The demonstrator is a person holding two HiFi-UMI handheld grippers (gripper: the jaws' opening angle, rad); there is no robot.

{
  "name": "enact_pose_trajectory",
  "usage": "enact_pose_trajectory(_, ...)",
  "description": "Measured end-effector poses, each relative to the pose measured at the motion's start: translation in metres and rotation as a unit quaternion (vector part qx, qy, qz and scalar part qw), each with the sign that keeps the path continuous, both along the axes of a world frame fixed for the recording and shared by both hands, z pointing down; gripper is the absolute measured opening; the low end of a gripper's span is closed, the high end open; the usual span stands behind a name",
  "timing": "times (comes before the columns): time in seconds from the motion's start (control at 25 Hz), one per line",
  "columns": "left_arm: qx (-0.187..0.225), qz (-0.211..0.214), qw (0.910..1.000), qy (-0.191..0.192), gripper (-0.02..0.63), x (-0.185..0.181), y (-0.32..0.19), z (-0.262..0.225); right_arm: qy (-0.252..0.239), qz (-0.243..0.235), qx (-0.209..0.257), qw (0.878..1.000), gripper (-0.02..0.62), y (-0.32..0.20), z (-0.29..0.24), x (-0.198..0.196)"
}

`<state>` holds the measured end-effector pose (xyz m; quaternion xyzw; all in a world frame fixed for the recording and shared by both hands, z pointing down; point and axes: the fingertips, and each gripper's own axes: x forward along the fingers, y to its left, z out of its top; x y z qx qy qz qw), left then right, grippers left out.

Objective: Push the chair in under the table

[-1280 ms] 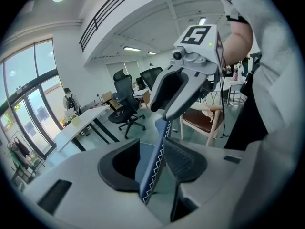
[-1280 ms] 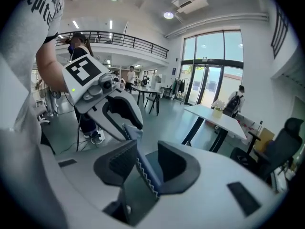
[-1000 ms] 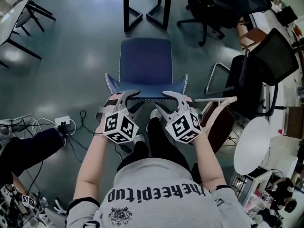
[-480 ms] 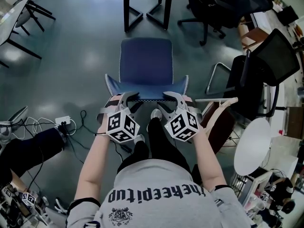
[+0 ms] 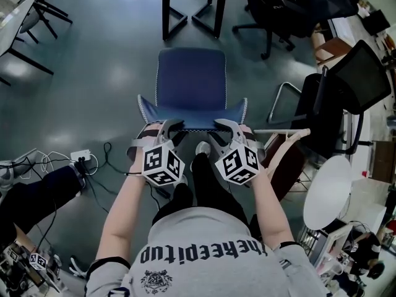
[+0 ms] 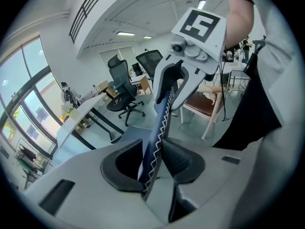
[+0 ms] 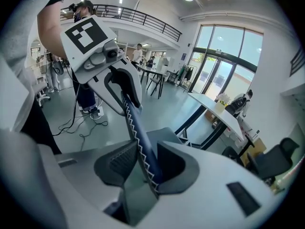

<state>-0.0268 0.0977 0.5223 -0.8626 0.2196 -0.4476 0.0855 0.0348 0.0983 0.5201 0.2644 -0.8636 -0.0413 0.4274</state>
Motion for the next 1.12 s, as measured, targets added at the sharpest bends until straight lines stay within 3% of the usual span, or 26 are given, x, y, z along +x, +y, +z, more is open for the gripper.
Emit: enact_pose_trajectory(1.12, 0.008, -0.007, 0.9999, -0.003, 0.129, 0.014, -0.081, -0.004, -0.009, -0.012, 0.011, 1.0, 0.135, -0.082, -0.005, 0.014)
